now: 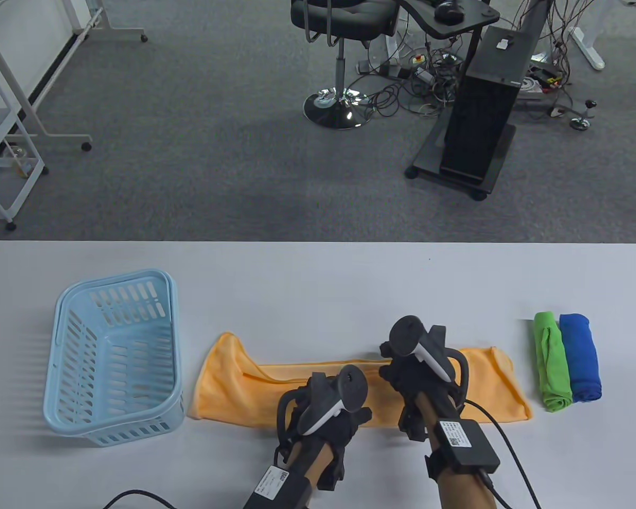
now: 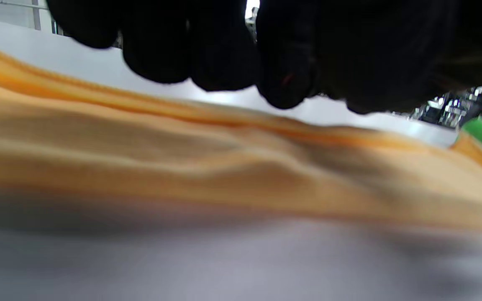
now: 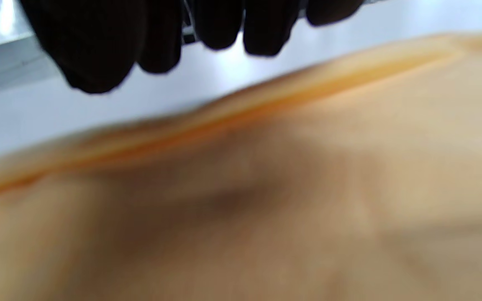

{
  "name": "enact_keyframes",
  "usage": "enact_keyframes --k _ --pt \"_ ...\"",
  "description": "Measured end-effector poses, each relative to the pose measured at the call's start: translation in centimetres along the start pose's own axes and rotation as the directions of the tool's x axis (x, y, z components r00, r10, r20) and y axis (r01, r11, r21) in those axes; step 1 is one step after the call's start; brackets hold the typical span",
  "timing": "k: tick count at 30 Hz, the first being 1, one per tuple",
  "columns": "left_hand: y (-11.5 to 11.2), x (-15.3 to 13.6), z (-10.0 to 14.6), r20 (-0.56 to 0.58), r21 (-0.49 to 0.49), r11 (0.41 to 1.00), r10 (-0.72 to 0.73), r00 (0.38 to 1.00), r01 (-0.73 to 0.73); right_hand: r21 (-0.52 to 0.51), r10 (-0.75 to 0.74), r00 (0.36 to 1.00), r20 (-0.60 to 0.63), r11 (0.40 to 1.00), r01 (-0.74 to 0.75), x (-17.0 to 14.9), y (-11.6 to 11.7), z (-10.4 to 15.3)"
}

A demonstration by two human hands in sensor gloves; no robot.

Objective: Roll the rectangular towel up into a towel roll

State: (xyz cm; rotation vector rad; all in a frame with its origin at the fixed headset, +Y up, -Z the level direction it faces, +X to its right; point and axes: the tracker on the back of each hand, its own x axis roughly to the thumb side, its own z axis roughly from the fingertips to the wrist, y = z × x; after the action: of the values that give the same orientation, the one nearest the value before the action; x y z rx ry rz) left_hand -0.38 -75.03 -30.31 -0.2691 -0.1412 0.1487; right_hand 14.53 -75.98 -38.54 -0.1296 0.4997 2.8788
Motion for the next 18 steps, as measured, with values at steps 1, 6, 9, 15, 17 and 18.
enact_keyframes --k 1,6,9,15,17,18 --pt "-0.4 0.3 -0.1 0.007 -0.009 0.999 -0.048 0.999 0.048 0.017 0.026 1.0 0.003 1.0 -0.026 0.5 0.6 -0.4" --pt "-2.3 1.3 -0.5 0.017 -0.071 0.952 -0.298 0.954 0.298 0.12 -0.033 0.999 0.018 0.992 0.031 2.3 2.9 -1.9" --pt "-2.4 0.8 -0.6 -0.007 0.001 0.982 -0.187 0.982 0.187 -0.025 0.027 1.0 -0.001 0.999 -0.027 2.8 2.1 -2.2" --pt "0.2 -0.8 0.7 -0.046 0.094 0.952 -0.289 0.956 0.292 -0.015 -0.244 0.97 0.016 0.97 0.244 0.8 -1.7 -1.1" --pt "3.7 -2.3 1.3 -0.073 0.133 0.971 -0.193 0.979 0.201 -0.014 -0.398 0.917 0.031 0.917 0.398 -0.5 -4.4 0.5" --pt "4.9 -2.9 1.6 -0.074 0.13 0.984 -0.116 0.991 0.125 -0.014 -0.445 0.894 0.044 0.895 0.446 -0.8 -5.2 1.0"
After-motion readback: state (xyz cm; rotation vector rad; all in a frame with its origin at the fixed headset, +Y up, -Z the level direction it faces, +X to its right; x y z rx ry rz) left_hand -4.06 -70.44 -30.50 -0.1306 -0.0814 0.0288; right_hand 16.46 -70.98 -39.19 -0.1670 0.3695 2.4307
